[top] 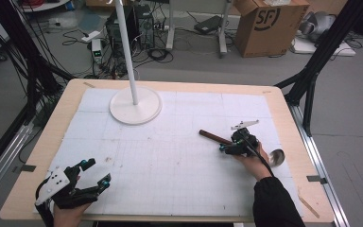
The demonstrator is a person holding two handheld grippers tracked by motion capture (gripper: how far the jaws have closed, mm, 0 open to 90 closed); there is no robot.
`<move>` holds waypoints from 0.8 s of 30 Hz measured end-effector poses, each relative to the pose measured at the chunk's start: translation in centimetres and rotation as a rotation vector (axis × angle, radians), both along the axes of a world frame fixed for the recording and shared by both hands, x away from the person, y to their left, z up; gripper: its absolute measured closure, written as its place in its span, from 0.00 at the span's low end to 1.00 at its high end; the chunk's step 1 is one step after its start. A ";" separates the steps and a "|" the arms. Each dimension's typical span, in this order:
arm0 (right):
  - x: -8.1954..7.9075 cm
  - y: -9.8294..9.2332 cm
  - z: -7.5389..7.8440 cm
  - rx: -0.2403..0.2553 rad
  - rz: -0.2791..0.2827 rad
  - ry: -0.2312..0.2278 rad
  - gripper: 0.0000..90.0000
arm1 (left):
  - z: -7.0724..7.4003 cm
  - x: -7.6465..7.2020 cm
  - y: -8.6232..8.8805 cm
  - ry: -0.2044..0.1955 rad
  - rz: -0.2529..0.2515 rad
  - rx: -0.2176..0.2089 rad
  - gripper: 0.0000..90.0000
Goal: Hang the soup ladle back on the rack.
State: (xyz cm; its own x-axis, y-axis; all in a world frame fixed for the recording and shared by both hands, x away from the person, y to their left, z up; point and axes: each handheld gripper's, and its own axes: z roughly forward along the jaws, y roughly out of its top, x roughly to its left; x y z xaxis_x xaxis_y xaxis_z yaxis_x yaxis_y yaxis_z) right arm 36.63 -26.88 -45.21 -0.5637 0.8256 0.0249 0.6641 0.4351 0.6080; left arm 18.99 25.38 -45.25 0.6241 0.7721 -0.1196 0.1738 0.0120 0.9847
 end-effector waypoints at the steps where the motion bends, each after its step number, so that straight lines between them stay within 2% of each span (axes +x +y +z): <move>1: 0.2 0.1 0.2 -0.001 0.005 0.022 0.56 | 0.0 0.0 0.0 0.000 0.001 -0.001 0.22; 5: 0.9 0.6 0.8 -0.034 -0.001 0.098 0.57 | 0.0 0.0 0.0 0.000 0.001 0.000 0.22; 8: 1.3 1.0 1.1 -0.064 0.001 0.127 0.57 | 0.0 0.0 0.0 0.000 0.000 -0.001 0.22; 14: 1.4 0.9 1.1 -0.075 0.007 0.119 0.64 | 0.0 -0.1 0.1 -0.003 0.000 -0.001 0.22; 18: 1.2 1.1 1.2 -0.102 0.047 0.104 0.73 | 0.0 0.0 0.1 -0.001 0.000 -0.001 0.22; 21: 1.3 1.7 1.4 -0.124 0.079 0.119 0.81 | 0.0 0.0 0.0 -0.001 0.000 0.001 0.22; 24: 1.5 2.4 1.8 -0.182 0.084 0.154 0.81 | 0.0 -0.1 0.0 -0.001 0.000 0.002 0.22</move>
State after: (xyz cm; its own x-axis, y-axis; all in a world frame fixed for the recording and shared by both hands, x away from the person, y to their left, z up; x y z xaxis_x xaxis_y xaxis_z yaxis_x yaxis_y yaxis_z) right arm 38.15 -24.44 -43.39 -0.6314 0.7749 -0.0291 0.6997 0.5855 0.4095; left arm 18.94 25.39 -45.22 0.6246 0.7722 -0.1168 0.1724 0.0095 0.9850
